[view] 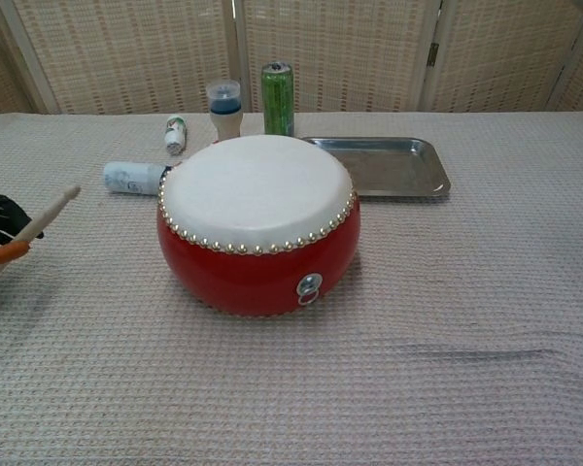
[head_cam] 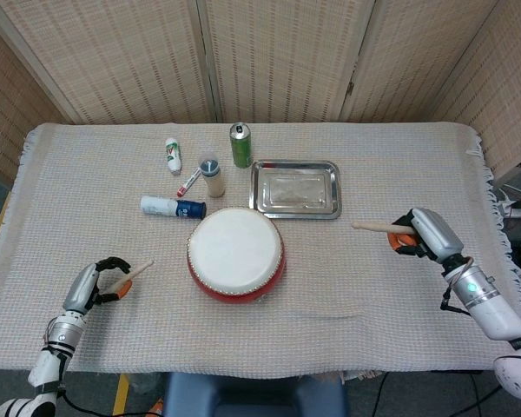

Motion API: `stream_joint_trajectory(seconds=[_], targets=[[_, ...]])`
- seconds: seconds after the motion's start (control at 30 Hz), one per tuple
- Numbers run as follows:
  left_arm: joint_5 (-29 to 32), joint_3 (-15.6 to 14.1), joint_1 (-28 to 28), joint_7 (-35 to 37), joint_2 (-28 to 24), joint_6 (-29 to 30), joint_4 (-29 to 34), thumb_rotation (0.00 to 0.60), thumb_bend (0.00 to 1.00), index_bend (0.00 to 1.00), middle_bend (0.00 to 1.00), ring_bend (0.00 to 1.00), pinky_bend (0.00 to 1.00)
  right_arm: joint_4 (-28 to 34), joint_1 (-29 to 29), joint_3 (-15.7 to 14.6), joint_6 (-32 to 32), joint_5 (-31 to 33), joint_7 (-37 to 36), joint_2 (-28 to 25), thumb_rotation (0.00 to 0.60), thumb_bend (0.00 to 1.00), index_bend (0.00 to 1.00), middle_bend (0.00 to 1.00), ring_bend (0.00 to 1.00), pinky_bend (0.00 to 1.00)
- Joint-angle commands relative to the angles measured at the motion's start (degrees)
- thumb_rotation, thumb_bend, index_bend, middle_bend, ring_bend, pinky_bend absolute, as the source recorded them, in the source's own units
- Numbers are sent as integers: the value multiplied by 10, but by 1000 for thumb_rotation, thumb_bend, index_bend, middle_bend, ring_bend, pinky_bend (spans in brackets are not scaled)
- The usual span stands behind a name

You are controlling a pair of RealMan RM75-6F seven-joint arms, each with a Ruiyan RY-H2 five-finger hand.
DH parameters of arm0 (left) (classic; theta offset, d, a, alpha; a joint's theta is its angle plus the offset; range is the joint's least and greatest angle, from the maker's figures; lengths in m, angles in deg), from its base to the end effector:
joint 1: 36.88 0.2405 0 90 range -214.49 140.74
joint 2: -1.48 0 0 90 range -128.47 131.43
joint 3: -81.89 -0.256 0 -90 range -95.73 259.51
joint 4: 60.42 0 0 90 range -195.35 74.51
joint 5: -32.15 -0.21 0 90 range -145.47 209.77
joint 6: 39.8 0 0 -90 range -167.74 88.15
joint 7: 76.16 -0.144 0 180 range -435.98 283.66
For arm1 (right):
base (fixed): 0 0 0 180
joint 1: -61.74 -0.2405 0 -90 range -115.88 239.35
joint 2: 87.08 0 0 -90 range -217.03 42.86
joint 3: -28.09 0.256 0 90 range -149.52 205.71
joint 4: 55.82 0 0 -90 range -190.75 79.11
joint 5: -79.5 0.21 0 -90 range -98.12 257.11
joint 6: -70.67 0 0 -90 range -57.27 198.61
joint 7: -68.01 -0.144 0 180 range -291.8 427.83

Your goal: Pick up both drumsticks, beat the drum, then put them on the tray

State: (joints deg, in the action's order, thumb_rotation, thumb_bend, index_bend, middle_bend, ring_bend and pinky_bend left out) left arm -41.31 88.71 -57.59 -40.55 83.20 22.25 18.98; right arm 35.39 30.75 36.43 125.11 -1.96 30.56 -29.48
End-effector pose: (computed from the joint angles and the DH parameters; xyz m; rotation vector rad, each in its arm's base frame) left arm -0.2968 0.2754 0.0427 -1.1553 -1.6858 -1.2587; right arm -0.2383 -0.3266 0.1522 1.5476 -1.4410 1.1956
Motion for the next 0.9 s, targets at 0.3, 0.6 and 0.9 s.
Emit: stream_joint_trajectory(seconds=[0.3, 0.6, 0.9], targets=[[-95, 13, 15, 580, -10, -19, -93, 600, 446, 563, 393, 324, 337, 1, -3, 1, -3, 3, 5, 5, 600, 647, 1000, 1000, 1000, 1000], [-141, -17, 3, 763, 15, -8, -166, 600, 451, 486, 425, 381, 364, -1, -3, 1, -4, 2, 1, 7, 600, 648, 1000, 1000, 1000, 1000], [-148, -34, -9, 833, 28, -9, -190, 600, 451, 433, 457, 423, 450, -4, -2, -1, -3, -3, -11, 7, 600, 647, 1000, 1000, 1000, 1000]])
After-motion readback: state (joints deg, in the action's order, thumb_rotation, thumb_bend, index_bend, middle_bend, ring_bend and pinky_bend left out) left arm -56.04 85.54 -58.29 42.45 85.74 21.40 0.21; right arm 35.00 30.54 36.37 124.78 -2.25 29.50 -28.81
